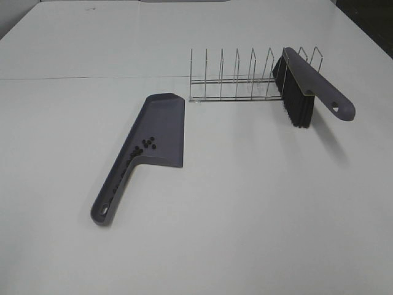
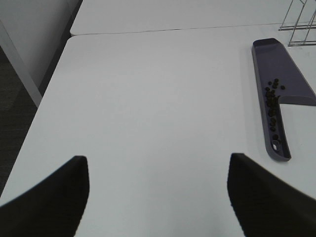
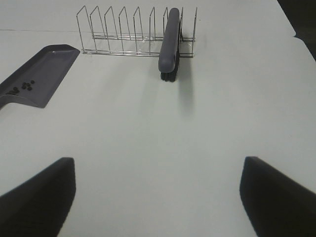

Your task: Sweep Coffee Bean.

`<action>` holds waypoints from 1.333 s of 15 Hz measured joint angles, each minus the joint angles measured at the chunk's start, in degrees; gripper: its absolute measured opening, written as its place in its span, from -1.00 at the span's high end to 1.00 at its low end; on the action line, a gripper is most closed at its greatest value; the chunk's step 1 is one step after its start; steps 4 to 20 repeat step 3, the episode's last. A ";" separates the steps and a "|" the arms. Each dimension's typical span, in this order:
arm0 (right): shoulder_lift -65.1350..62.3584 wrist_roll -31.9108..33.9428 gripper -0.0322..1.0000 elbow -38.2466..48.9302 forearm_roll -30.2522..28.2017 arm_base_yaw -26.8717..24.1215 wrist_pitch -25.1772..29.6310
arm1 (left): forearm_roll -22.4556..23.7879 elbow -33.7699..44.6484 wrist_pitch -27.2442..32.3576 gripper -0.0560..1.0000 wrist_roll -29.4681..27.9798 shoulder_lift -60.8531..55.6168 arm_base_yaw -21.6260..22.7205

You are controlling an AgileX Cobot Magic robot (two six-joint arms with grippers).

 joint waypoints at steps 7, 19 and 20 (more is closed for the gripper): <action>0.00 0.00 -0.55 0.00 0.00 0.00 0.00 | 0.00 0.00 0.00 -0.44 0.00 0.00 0.00; 0.00 0.00 -0.55 0.00 0.00 0.00 0.00 | 0.00 0.00 0.00 -0.44 0.00 0.00 0.00; 0.00 0.00 -0.55 0.00 0.00 0.00 0.00 | 0.00 0.00 0.00 -0.44 0.00 0.00 0.00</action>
